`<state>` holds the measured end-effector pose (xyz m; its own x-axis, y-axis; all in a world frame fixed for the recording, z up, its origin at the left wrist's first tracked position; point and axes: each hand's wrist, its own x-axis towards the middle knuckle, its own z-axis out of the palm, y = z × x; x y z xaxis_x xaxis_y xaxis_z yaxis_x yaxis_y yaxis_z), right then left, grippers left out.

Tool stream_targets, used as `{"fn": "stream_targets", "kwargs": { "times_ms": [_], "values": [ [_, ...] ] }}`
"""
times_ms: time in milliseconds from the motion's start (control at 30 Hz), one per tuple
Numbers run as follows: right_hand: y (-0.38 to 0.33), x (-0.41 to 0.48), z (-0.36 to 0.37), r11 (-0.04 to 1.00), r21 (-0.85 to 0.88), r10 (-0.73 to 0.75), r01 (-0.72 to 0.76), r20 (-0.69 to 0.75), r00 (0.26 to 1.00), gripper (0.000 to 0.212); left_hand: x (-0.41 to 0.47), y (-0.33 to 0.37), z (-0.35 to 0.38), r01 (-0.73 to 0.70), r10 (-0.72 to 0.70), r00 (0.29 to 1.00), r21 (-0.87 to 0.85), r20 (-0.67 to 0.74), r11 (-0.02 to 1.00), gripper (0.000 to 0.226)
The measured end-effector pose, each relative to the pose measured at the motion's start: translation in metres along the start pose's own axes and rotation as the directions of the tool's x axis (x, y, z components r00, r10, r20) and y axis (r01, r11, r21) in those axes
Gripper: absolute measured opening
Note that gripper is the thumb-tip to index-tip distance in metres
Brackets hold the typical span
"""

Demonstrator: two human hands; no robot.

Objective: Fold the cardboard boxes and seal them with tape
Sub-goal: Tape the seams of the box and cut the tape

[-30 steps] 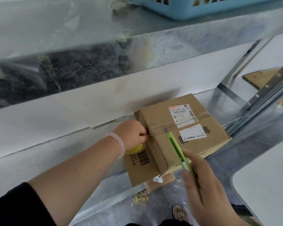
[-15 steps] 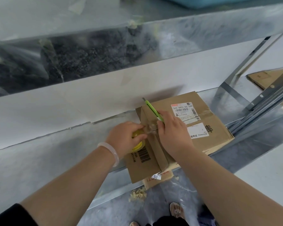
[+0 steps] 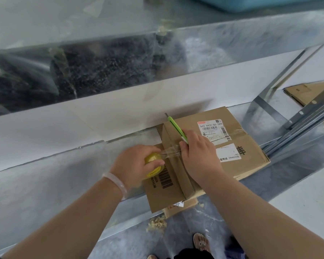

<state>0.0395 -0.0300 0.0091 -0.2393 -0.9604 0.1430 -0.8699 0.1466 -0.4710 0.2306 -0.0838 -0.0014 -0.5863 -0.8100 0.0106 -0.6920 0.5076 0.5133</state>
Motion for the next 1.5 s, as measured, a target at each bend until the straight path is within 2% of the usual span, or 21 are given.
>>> {"fn": "stream_targets", "kwargs": {
  "times_ms": [167, 333, 400, 467, 567, 667, 767, 833, 933, 1133, 1367, 1500],
  "values": [
    [0.000, 0.001, 0.000, 1.000, 0.001, 0.006, -0.006, 0.005, 1.000, 0.033, 0.005, 0.007, -0.007, 0.016, -0.025, 0.998, 0.153, 0.056, 0.988, 0.054],
    [0.002, 0.001, 0.000, 1.000, 0.001, 0.016, -0.016, 0.015, 1.000, 0.033, 0.011, 0.014, -0.014, 0.053, -0.102, 0.978, 0.256, 0.181, 0.965, 0.056],
    [0.002, 0.001, 0.000, 1.000, -0.002, 0.019, -0.019, 0.018, 1.000, 0.033, 0.012, 0.012, -0.015, 0.037, -0.130, 0.957, 0.338, 0.258, 0.941, 0.058],
    [0.002, 0.000, 0.001, 1.000, -0.007, 0.015, -0.015, 0.015, 1.000, 0.033, 0.012, 0.007, -0.013, 0.017, -0.119, 0.956, 0.353, 0.267, 0.936, 0.059],
    [0.002, 0.001, 0.001, 1.000, -0.010, 0.018, -0.018, 0.019, 1.000, 0.034, 0.008, 0.000, -0.010, 0.030, -0.066, 0.985, 0.223, 0.157, 0.974, 0.062],
    [0.002, 0.001, 0.001, 1.000, -0.007, 0.017, -0.017, 0.018, 1.000, 0.034, 0.000, -0.003, -0.007, 0.016, -0.016, 1.000, -0.047, -0.005, 0.999, 0.056],
    [0.002, 0.000, 0.001, 1.000, -0.014, 0.014, -0.014, 0.019, 1.000, 0.034, -0.008, -0.002, 0.002, 0.010, -0.070, 0.981, -0.312, -0.180, 0.950, 0.051],
    [0.002, 0.000, 0.001, 1.000, -0.019, 0.017, -0.016, 0.026, 1.000, 0.035, -0.011, -0.003, 0.012, 0.006, -0.111, 0.960, -0.377, -0.258, 0.926, 0.048],
    [0.002, 0.000, 0.001, 1.000, -0.014, 0.014, -0.014, 0.029, 0.999, 0.035, -0.015, -0.002, 0.024, 0.047, -0.188, 0.942, -0.450, -0.276, 0.892, 0.043],
    [0.004, -0.001, 0.001, 1.000, -0.014, 0.011, -0.011, 0.031, 0.999, 0.034, -0.021, 0.003, 0.032, 0.065, -0.176, 0.950, -0.389, -0.257, 0.919, 0.034],
    [0.003, 0.000, 0.003, 1.000, -0.016, 0.003, -0.003, 0.000, 1.000, 0.033, -0.014, 0.011, 0.033, 0.174, -0.280, 0.927, -0.377, -0.251, 0.910, 0.020],
    [0.002, 0.000, 0.002, 1.000, -0.010, 0.001, -0.001, -0.009, 1.000, 0.032, -0.010, 0.016, 0.033, 0.130, -0.187, 0.962, -0.270, -0.200, 0.954, 0.026]
  ]
}}
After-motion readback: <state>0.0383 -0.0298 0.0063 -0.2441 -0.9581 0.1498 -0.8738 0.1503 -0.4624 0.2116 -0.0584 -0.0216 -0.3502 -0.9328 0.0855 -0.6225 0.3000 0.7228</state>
